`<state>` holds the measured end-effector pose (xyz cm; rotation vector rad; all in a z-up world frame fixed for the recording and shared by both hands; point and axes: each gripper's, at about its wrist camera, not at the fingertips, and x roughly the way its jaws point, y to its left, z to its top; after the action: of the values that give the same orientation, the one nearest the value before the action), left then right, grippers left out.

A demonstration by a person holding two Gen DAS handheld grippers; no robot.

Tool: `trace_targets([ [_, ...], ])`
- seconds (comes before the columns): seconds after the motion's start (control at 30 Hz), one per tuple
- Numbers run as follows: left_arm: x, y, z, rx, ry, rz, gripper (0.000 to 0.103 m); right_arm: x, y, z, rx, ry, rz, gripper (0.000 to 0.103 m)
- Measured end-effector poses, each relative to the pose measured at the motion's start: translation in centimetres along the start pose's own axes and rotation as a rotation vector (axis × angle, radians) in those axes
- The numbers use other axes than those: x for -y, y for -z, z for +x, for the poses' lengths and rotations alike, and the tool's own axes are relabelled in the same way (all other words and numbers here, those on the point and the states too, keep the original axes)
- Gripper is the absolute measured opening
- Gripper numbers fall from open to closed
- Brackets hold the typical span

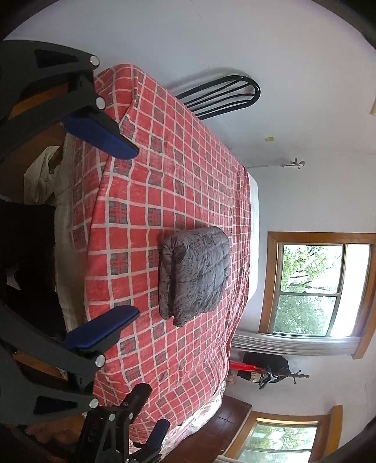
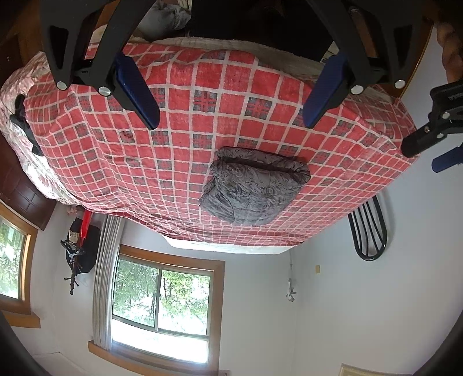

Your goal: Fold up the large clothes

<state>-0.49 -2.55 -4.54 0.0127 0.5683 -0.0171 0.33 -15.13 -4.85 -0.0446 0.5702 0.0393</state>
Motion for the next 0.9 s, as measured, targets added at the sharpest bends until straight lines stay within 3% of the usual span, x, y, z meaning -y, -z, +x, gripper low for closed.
trace_targets([
  [0.9,-0.3,-0.17,0.19,-0.008,-0.001,0.0,0.1,-0.28,0.0,-0.13,-0.001,-0.003,0.018,0.099],
])
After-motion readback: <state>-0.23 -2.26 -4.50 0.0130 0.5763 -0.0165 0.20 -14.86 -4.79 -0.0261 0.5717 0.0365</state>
